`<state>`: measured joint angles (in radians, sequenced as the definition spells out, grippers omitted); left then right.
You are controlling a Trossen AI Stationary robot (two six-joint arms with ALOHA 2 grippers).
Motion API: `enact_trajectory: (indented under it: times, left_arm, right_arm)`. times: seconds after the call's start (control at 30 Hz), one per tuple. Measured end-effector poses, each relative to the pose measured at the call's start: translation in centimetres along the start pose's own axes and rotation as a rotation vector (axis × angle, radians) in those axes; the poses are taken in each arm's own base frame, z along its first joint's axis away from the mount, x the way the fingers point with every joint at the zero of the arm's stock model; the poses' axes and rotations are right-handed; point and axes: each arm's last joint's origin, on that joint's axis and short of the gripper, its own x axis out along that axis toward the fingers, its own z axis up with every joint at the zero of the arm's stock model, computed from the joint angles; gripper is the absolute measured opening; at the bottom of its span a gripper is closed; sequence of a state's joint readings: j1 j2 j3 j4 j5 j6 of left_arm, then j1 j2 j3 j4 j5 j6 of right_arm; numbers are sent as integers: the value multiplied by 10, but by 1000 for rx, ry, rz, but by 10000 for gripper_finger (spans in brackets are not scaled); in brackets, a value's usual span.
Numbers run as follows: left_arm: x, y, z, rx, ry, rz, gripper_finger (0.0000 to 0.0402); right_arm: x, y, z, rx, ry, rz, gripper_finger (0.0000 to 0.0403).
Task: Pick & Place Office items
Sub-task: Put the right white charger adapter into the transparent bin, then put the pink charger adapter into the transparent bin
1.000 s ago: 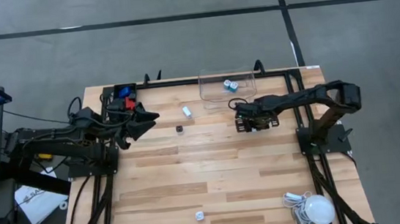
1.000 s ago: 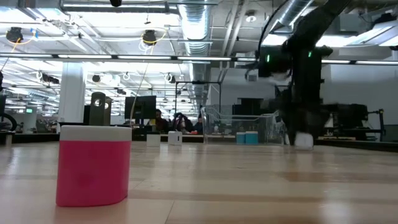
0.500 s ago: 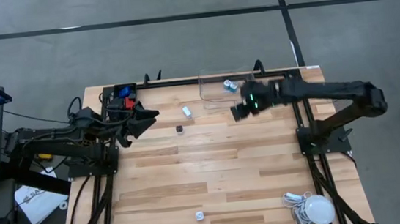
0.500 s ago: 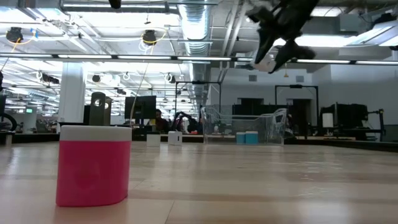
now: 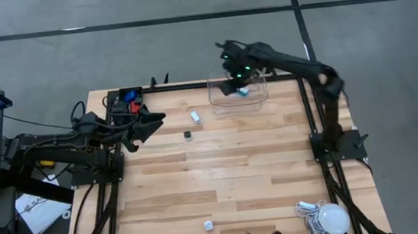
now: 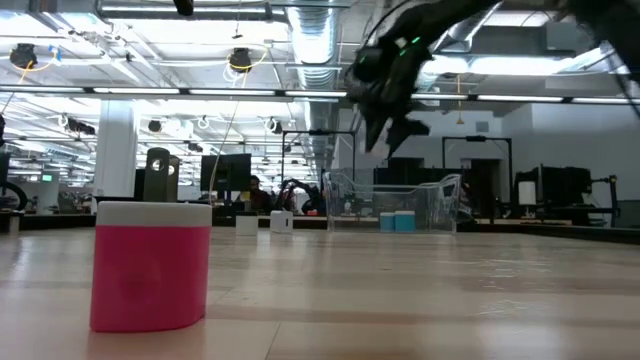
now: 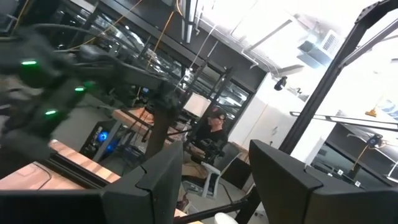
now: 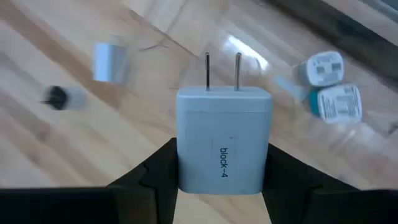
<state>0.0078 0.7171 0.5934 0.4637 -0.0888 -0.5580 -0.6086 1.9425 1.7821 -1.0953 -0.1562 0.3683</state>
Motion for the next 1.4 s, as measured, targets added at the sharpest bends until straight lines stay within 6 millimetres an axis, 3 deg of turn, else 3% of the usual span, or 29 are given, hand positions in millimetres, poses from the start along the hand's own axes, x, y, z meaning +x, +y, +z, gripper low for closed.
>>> enact_trajectory:
  times: [0.2,0.43,0.77,1.1,1.3,1.4]
  left_arm:
    - [0,1,-1,3,3,23,182]
    - [0,1,0,3,-11,37,182]
    - [0,1,0,-4,-20,43,182]
    - [0,1,2,-9,-42,43,182]
    - [0,0,2,-10,-46,40,182]
    - [0,0,2,-10,-44,39,182]
  right_arm:
    - [46,0,34,-10,89,-65,167]
    - [96,-18,45,35,155,-149,167]
    - [96,-47,60,110,91,-153,167]
    - [97,-42,59,51,95,-137,170]
    - [99,-31,55,26,101,-135,287]
    - [93,-23,53,3,75,-184,310]
